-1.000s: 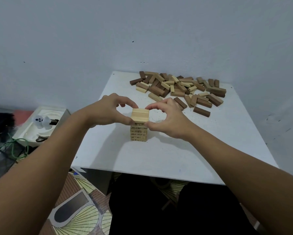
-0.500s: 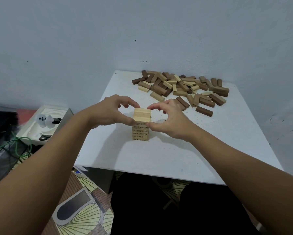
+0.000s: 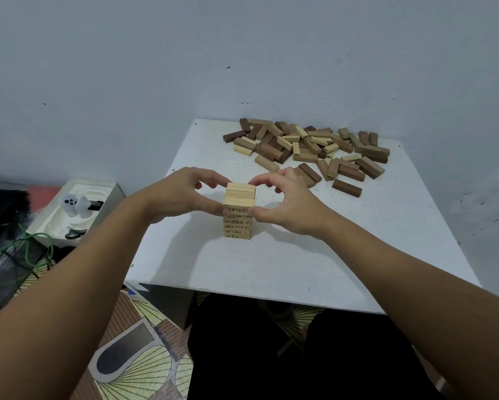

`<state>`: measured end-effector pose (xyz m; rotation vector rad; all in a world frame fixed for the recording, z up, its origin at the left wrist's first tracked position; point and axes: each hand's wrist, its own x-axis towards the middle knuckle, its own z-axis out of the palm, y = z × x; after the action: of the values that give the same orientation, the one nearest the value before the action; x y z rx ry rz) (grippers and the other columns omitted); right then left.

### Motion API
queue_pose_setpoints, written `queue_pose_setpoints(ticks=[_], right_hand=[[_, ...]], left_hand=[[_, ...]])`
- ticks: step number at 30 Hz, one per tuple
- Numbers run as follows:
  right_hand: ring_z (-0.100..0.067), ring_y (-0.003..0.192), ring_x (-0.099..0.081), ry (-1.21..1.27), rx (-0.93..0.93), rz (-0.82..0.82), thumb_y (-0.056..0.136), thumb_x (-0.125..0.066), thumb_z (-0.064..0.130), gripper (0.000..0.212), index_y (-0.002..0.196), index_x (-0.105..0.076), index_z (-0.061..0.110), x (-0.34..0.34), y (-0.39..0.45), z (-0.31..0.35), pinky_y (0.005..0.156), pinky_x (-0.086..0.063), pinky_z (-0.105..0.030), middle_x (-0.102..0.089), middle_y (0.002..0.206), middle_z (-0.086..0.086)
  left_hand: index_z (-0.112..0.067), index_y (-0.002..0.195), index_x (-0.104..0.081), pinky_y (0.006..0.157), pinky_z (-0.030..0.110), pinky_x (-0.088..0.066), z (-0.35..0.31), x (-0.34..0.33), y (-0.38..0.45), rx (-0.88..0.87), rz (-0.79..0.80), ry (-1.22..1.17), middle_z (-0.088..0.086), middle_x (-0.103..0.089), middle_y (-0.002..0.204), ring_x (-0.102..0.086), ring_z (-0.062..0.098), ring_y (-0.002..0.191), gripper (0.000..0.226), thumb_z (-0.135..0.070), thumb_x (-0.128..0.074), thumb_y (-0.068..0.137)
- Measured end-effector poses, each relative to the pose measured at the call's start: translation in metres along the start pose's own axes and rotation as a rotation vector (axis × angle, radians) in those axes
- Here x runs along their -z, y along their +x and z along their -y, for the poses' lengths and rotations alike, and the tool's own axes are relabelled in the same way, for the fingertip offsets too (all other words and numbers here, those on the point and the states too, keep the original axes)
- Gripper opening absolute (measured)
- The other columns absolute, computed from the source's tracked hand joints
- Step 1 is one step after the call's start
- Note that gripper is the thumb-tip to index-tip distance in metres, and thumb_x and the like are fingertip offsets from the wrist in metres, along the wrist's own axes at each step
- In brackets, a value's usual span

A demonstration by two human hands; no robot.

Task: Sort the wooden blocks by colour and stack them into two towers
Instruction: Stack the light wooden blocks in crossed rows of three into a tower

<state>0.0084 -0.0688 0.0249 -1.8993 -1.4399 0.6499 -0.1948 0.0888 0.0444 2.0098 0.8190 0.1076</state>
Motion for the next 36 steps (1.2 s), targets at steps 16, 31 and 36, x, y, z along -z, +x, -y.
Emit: queue_pose_setpoints(ticks=[16,31,36], right_hand=[[0.001,0.129,-0.044,0.496,-0.053,-0.179,0.092,-0.046,0.050,0.052,0.144,-0.045,0.041,-0.014,-0.011,0.001,0.106,-0.034,-0.023,-0.047,0.141,0.008],[0.020,0.064,-0.062,1.064,-0.258,-0.178,0.113,-0.020,0.039,0.040,0.092,-0.054,0.034,-0.058,-0.020,0.044,0.057,-0.045,-0.001,-0.067,0.062,0.030],[0.000,0.094,-0.072,1.053,-0.249,-0.093,0.110,-0.024,0.052,0.055,0.114,-0.071,0.023,-0.076,-0.007,0.023,0.078,-0.054,-0.017,-0.078,0.103,0.008]], left_hand=[[-0.033,0.148,-0.052,0.118,0.034,-0.026,0.008,-0.010,-0.008,0.004,-0.235,-0.611,-0.010,-0.062,0.141,-0.048,0.007,0.137,0.086,-0.052,-0.074,0.067],[-0.026,0.157,-0.043,0.111,0.036,-0.038,-0.036,-0.094,0.002,0.102,-0.420,-0.902,-0.011,-0.048,0.157,-0.052,0.008,0.134,0.085,-0.081,-0.021,0.096],[-0.026,0.153,-0.049,0.106,0.039,-0.044,-0.035,-0.097,0.001,0.105,-0.423,-0.886,-0.013,-0.054,0.151,-0.058,0.009,0.128,0.088,-0.084,-0.023,0.093]])
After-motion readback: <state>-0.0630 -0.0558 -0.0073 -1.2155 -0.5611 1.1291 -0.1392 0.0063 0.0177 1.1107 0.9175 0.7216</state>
